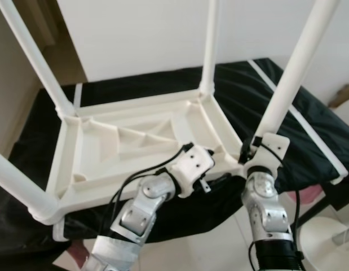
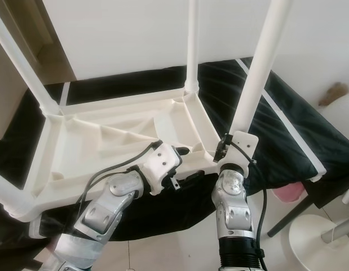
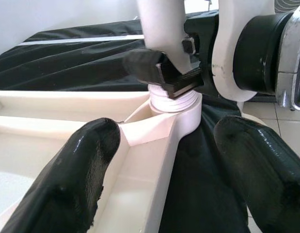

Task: Building children table

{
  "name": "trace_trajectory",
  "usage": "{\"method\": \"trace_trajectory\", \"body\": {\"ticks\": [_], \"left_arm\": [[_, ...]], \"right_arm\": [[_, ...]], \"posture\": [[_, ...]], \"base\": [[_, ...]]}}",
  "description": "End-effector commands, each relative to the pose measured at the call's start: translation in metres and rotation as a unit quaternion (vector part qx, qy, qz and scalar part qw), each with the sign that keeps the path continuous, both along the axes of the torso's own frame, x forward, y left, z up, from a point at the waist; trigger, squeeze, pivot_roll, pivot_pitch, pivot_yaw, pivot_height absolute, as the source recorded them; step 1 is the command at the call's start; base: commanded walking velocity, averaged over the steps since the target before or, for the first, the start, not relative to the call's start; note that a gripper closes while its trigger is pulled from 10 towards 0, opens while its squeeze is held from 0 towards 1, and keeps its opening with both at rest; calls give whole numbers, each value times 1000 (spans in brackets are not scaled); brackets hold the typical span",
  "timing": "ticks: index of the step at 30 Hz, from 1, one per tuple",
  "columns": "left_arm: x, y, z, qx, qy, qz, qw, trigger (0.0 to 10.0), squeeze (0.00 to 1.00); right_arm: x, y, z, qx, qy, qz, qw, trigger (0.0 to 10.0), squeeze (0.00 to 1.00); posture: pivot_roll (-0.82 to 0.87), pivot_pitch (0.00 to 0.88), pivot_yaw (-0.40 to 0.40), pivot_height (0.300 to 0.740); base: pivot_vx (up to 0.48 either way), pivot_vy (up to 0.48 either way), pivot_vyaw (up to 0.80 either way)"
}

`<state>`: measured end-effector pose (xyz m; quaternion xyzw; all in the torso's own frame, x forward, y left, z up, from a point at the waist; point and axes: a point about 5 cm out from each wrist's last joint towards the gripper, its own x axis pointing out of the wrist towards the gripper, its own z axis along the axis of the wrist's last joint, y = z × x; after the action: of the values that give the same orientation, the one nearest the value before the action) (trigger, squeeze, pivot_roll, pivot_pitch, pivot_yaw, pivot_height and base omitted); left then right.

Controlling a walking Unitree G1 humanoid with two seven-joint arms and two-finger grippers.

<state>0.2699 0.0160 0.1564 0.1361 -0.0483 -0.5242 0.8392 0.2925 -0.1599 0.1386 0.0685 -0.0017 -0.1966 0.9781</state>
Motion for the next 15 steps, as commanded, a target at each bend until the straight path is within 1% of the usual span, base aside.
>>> {"method": "trace_trajectory", "body": {"ticks": [1, 3, 5, 6, 7, 10, 11, 12, 13, 14, 15], "left_arm": [[1, 1, 2, -3, -2, 13, 1000, 10000, 0], [1, 1, 2, -3, -2, 13, 1000, 10000, 0], [1, 1, 2, -3, -3, 13, 1000, 10000, 0], [1, 1, 2, -3, -3, 13, 1000, 10000, 0], [1, 2, 2, -3, -2, 14, 1000, 10000, 0], [2, 2, 2, -3, -2, 14, 1000, 10000, 0], [2, 3, 2, -3, -2, 15, 1000, 10000, 0], [3, 4, 2, -1, -2, 14, 1000, 10000, 0], [3, 4, 2, -1, -2, 14, 1000, 10000, 0], [3, 4, 2, 3, -2, 12, 1000, 10000, 0], [4, 5, 2, 5, -3, 11, 1000, 10000, 0]], "right_arm": [[-10, 7, -14, 18, 16, 12, 1000, 10000, 1000], [-11, 6, -13, 15, 14, 17, 1000, 10000, 1000], [-11, 2, -12, 10, 4, 39, 999, 10000, 1000], [-11, 2, -12, 10, 4, 39, 999, 10000, 1000], [-11, -3, -13, 8, -3, 63, 998, 10000, 1000], [-11, -4, -13, 9, -4, 71, 997, 10000, 1000], [-11, -8, -13, 6, -5, 91, 996, 10000, 1000], [-8, -16, -12, -6, -9, 119, 993, 10000, 373], [-8, -16, -12, -6, -9, 119, 993, 10000, 373], [-4, -23, -10, -18, -10, 158, 987, 10000, 0], [-2, -24, -9, -24, -11, 175, 984, 10000, 0]], "posture": [[-44, 0, 41, 740], [-45, 0, 41, 740], [-46, 0, 43, 740], [-46, 0, 43, 740], [-45, 0, 42, 740], [-45, 0, 42, 740], [-48, 0, 46, 740], [-51, 0, 53, 740], [-51, 0, 53, 740], [-55, 0, 59, 740], [-57, 0, 61, 740]], "base": [[0, 0, 0], [0, 0, 0], [0, 0, 0], [0, 0, 0], [0, 0, 0], [0, 0, 0], [0, 0, 0], [0, 0, 0], [0, 0, 0], [0, 0, 0], [0, 0, 0]]}}
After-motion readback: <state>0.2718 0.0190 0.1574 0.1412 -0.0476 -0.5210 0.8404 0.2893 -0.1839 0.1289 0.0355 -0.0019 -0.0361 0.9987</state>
